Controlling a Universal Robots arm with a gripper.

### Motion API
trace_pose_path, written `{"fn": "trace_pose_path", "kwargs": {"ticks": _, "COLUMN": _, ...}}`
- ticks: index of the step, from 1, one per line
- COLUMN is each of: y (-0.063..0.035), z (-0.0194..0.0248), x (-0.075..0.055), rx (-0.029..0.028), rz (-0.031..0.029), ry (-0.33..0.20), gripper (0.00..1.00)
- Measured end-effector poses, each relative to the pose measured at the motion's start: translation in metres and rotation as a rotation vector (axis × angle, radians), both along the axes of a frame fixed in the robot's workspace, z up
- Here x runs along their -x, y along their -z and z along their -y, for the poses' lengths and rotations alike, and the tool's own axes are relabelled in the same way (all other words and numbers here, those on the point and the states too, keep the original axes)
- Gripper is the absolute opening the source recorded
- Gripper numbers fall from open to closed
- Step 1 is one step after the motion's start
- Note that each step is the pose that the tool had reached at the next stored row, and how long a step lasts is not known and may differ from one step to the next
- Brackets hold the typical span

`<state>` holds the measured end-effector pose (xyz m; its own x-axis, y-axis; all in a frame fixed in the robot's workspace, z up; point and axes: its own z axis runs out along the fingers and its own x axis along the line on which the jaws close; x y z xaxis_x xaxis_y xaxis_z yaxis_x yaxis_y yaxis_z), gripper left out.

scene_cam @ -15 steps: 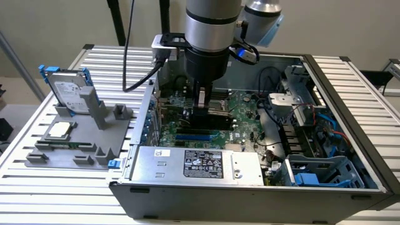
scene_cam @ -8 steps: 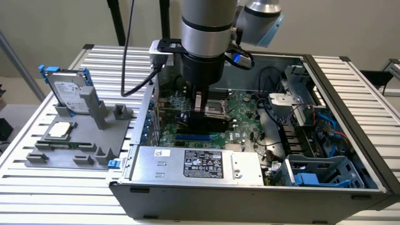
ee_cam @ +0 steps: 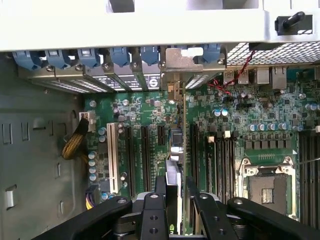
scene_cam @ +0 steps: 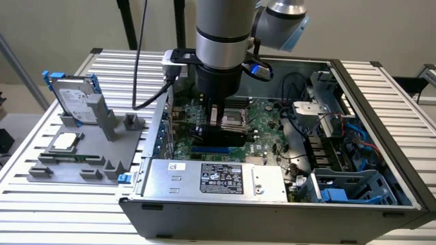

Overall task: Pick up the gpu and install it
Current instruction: 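Insert the gpu into the slot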

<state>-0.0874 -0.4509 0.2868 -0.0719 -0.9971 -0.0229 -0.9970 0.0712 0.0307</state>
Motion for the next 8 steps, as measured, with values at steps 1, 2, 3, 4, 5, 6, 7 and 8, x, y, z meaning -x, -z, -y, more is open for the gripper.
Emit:
{"fn": "trace_pose_path", "kwargs": {"ticks": 1, "y": 0.0002, "z": 0.0000, "x": 0.0000, "rx": 0.0001, "rz": -0.0001, "ry": 0.000, "gripper": 0.26}}
{"fn": "trace_pose_path", "kwargs": {"ticks": 2, "y": 0.0002, "z": 0.0000, "x": 0.0000, "rx": 0.0001, "rz": -0.0001, "ry": 0.000, "gripper": 0.26}}
{"fn": "trace_pose_path", "kwargs": {"ticks": 3, "y": 0.0002, "z": 0.0000, "x": 0.0000, "rx": 0.0002, "rz": -0.0001, "ry": 0.000, "gripper": 0.26}}
{"fn": "trace_pose_path", "kwargs": {"ticks": 4, "y": 0.0002, "z": -0.0001, "x": 0.0001, "rx": 0.0001, "rz": -0.0001, "ry": 0.000, "gripper": 0.26}}
{"fn": "trace_pose_path", "kwargs": {"ticks": 5, "y": 0.0002, "z": -0.0001, "x": 0.0001, "rx": 0.0002, "rz": -0.0001, "ry": 0.000, "gripper": 0.26}}
{"fn": "trace_pose_path", "kwargs": {"ticks": 6, "y": 0.0004, "z": -0.0001, "x": 0.0001, "rx": 0.0000, "rz": 0.0000, "ry": 0.000, "gripper": 0.26}}
{"fn": "trace_pose_path", "kwargs": {"ticks": 7, "y": 0.0005, "z": -0.0003, "x": 0.0001, "rx": -0.0001, "rz": 0.0000, "ry": 0.000, "gripper": 0.26}}
{"fn": "trace_pose_path", "kwargs": {"ticks": 8, "y": 0.0006, "z": -0.0005, "x": 0.0001, "rx": -0.0002, "rz": 0.0001, "ry": 0.000, "gripper": 0.26}}
